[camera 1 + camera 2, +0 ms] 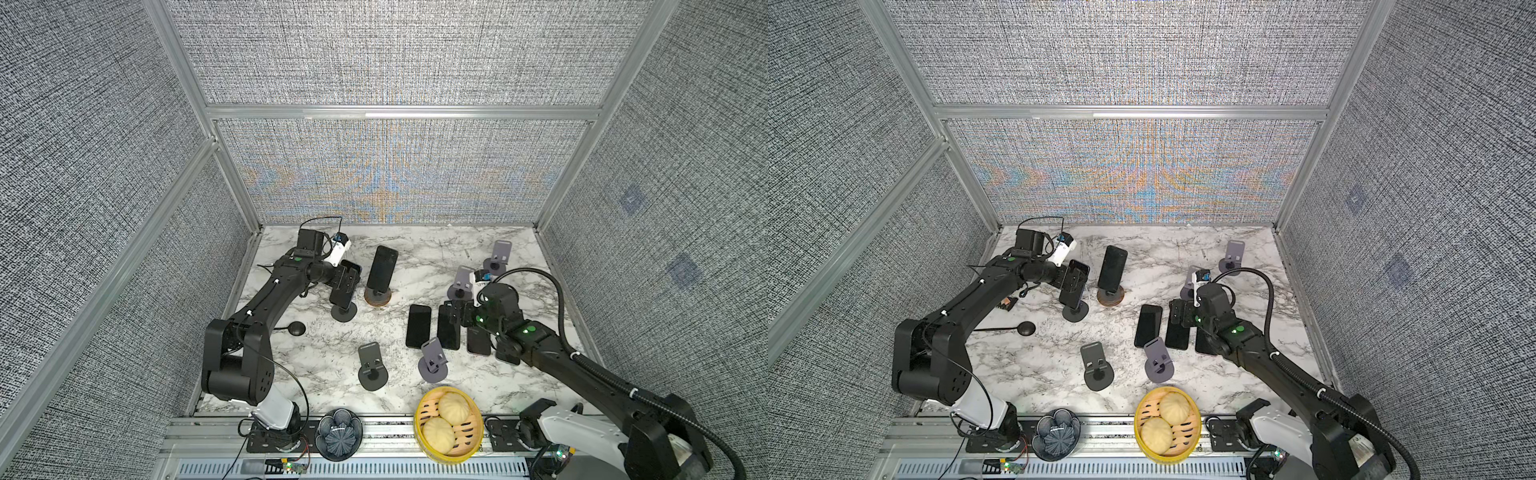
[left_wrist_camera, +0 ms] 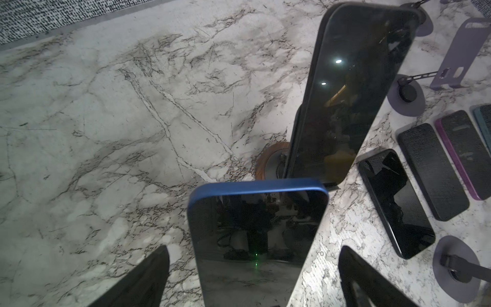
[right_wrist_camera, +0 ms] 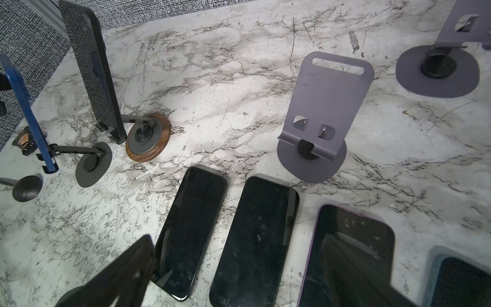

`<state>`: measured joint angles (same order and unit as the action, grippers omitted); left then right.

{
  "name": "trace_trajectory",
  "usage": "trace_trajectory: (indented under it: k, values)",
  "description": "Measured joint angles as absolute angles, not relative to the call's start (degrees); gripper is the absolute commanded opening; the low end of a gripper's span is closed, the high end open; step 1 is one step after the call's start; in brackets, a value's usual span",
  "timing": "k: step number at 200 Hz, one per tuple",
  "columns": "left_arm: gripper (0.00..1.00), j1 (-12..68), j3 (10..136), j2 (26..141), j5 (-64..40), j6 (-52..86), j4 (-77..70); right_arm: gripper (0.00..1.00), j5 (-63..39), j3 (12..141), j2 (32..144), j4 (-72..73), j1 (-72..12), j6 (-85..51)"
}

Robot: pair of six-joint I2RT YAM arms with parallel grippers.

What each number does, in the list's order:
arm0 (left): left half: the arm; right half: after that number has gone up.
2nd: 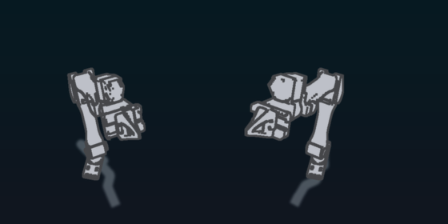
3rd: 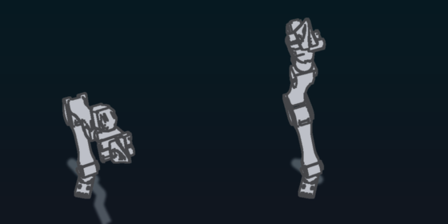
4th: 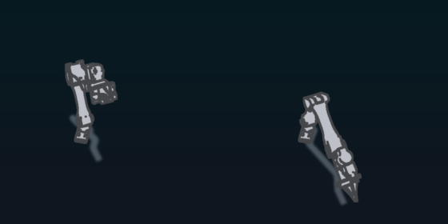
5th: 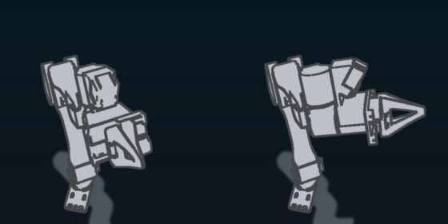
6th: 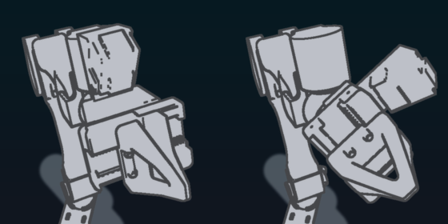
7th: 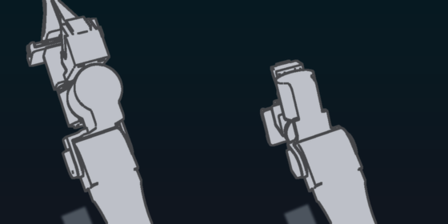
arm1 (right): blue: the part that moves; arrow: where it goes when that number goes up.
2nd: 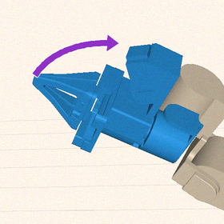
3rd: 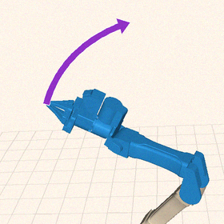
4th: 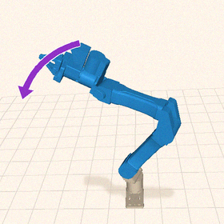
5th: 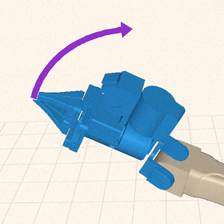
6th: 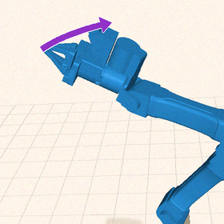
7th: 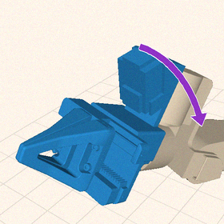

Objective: Remove the phone from the phone stand

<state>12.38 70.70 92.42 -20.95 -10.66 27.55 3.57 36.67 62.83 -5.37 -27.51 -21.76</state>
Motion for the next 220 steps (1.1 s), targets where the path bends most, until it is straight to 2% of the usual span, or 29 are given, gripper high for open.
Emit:
trace_trajectory:
  k: [50, 143, 220]
  values:
    - [0.99, 12.4, 71.4, 94.6, -21.0, -11.6, 27.2, 0.99, 3.6, 36.8, 63.8, -5.4, -27.4, -21.8]
    - [0.93, 13.8, 72.0, 96.1, -19.7, -12.2, 26.7, 0.99, 3.9, 37.1, 64.6, -5.4, -27.3, -21.9]
    - [0.76, 14.4, 72.8, 96.8, -17.9, -13.5, 28.0, 0.99, 4.1, 37.1, 65.0, -5.4, -27.3, -22.0]
